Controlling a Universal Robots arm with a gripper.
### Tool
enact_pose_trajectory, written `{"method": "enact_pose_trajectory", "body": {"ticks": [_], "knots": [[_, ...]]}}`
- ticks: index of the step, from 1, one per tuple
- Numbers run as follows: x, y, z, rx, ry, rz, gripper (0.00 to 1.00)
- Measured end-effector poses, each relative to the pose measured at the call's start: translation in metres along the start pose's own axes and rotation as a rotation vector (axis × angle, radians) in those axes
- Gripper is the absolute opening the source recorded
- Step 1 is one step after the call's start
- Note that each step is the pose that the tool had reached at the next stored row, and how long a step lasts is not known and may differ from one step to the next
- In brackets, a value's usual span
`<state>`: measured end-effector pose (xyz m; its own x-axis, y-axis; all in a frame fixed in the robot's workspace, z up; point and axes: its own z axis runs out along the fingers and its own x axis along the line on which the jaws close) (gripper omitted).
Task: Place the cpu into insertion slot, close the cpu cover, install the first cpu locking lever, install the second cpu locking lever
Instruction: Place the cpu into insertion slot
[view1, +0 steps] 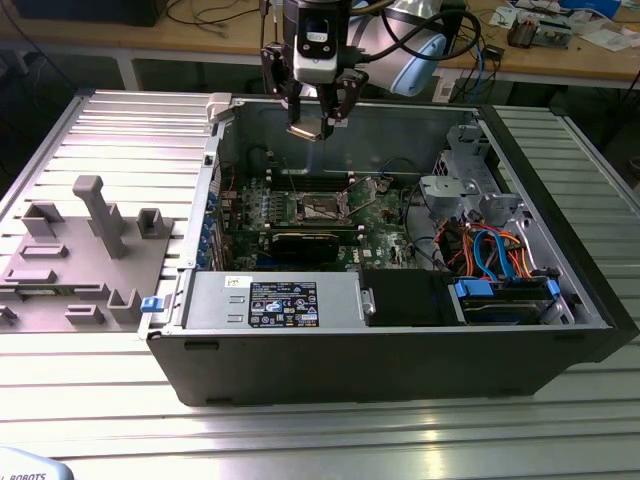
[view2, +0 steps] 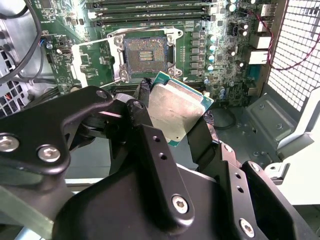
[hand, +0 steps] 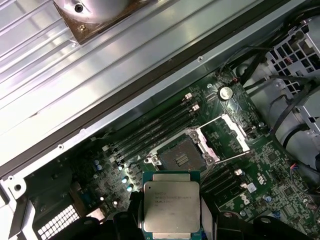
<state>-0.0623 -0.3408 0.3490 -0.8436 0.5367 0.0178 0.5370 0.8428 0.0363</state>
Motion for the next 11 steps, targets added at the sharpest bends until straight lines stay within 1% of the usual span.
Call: {"method": "enact_pose_trajectory", "body": {"ticks": [11], "knots": [[0.0,0.0,0.0,-0.0003,-0.0008,0.023,0.55]]}}
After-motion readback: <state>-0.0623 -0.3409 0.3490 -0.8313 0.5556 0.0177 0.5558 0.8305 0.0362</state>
